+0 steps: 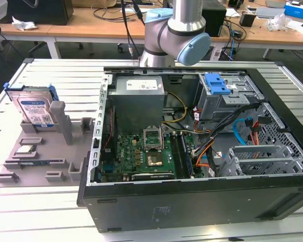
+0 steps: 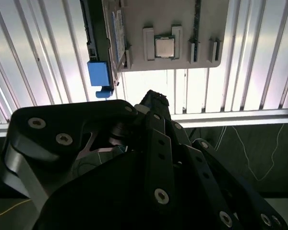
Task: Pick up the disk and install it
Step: 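Pick up the disk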
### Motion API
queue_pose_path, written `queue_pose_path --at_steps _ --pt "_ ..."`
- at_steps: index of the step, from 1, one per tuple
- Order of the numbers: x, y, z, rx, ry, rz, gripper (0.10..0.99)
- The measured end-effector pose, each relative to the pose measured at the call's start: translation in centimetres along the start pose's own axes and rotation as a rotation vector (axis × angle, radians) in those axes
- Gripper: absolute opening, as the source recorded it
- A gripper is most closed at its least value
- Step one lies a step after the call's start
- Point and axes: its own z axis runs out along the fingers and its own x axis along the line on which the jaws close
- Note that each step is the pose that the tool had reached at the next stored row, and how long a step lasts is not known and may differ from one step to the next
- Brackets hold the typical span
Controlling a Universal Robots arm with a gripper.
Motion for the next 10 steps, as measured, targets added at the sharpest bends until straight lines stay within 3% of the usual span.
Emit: queue_pose_path --at_steps 10 --pt "0.0 0.0 0.0 -0.002 0.0011 -0.099 0.106"
